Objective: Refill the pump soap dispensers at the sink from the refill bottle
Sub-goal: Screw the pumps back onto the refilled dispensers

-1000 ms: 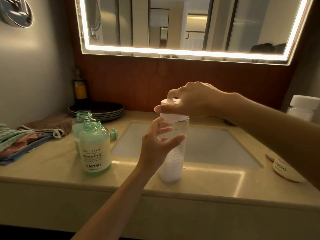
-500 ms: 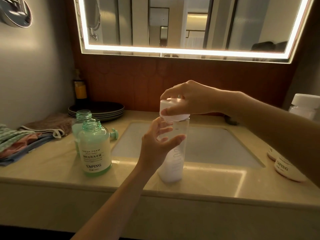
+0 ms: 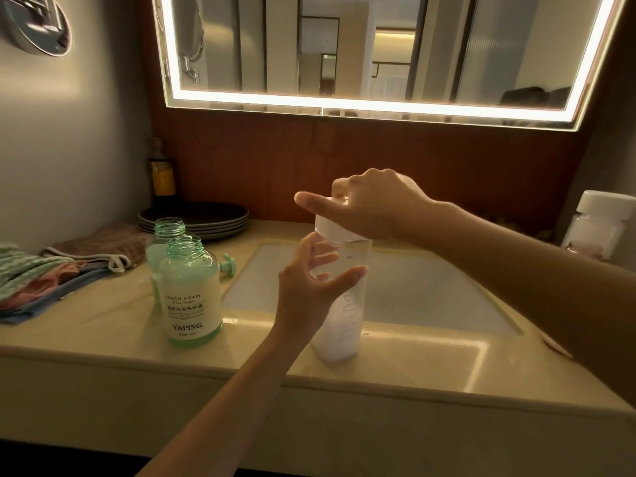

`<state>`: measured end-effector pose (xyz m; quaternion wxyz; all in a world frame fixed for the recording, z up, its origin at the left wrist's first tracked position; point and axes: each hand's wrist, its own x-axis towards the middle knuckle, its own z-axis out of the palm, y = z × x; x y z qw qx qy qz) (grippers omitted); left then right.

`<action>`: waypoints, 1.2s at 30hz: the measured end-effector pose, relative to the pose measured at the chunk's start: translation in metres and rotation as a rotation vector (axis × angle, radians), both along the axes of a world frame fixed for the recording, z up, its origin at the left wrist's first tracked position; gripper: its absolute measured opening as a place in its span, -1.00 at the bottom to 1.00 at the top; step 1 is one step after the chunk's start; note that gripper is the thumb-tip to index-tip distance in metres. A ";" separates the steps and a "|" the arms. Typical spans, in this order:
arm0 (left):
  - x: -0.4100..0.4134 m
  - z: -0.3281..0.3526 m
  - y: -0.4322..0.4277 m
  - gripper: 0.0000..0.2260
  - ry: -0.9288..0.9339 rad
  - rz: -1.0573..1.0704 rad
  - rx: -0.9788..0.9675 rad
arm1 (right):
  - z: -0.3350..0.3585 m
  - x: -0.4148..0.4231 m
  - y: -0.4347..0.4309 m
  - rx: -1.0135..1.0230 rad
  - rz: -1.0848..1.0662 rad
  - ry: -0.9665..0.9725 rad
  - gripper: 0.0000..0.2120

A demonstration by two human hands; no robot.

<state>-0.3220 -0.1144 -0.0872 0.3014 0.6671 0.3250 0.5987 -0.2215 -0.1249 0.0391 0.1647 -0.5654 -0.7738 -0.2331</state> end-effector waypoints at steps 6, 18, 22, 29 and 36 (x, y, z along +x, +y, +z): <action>-0.045 0.003 -0.014 -0.42 -0.044 0.008 0.000 | -0.011 -0.005 0.004 -0.224 0.158 0.551 -0.31; -0.190 0.007 -0.031 -0.56 -0.141 0.205 -0.011 | -0.079 -0.083 0.047 -0.607 0.162 0.715 -0.45; -0.226 0.001 -0.009 -0.62 -0.210 0.275 0.020 | -0.095 -0.100 0.074 -0.572 0.144 0.689 -0.61; -0.253 -0.007 0.037 -0.46 -0.247 0.410 0.046 | -0.131 -0.115 0.126 -0.503 0.077 0.768 -0.75; -0.255 -0.011 0.081 -0.41 -0.153 0.509 0.061 | -0.152 -0.129 0.169 -0.612 0.002 1.109 -0.53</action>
